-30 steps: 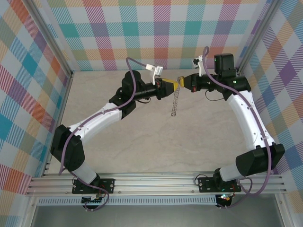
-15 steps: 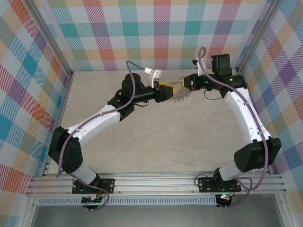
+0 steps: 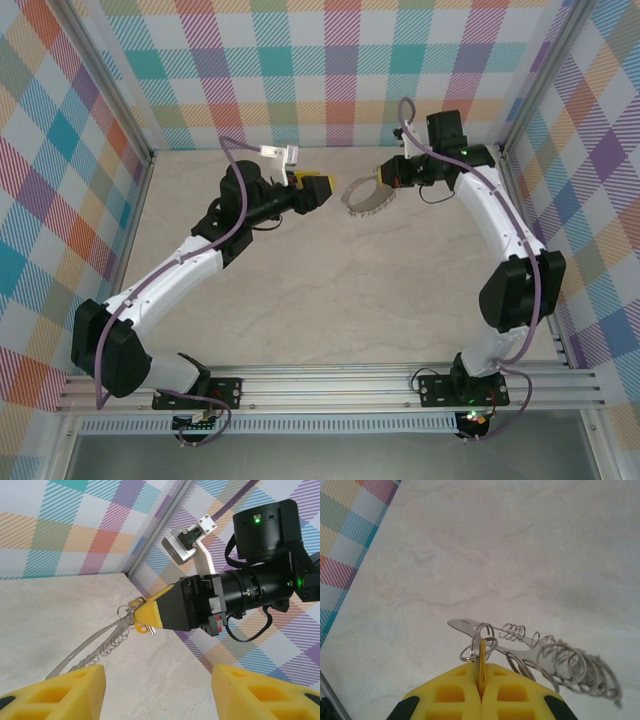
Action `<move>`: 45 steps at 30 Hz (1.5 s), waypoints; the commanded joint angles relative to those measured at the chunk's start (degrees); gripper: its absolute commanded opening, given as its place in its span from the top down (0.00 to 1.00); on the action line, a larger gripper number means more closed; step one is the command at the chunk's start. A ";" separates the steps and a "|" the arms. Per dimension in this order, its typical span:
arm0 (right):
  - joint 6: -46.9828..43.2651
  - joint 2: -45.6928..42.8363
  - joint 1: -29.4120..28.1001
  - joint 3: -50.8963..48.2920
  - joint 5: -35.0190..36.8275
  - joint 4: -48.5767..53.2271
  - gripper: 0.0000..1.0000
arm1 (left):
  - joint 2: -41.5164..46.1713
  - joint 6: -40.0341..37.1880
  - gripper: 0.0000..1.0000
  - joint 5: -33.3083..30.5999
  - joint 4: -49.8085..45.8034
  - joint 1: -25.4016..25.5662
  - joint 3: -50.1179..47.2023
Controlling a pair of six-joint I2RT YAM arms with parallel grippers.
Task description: Put the keys on the keyring
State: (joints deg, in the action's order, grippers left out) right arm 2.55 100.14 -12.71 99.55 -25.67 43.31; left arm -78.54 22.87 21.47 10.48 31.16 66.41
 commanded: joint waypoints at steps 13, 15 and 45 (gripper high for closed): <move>2.29 2.19 0.34 -15.49 -1.69 -9.59 1.00 | -0.24 2.44 0.42 1.90 1.42 -2.33 -1.86; 3.30 0.93 0.32 -19.27 -2.79 -11.74 1.00 | -0.26 3.09 0.42 1.99 1.95 -2.33 -2.23; 14.24 -5.22 -3.55 -47.73 -5.68 -26.81 1.00 | -0.44 7.17 0.41 3.70 4.15 -2.24 -6.16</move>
State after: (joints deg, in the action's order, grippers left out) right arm 14.33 97.67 -15.20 53.39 -30.63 18.76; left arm -79.24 30.44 23.55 13.65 29.41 61.14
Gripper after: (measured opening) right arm 0.050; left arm 0.587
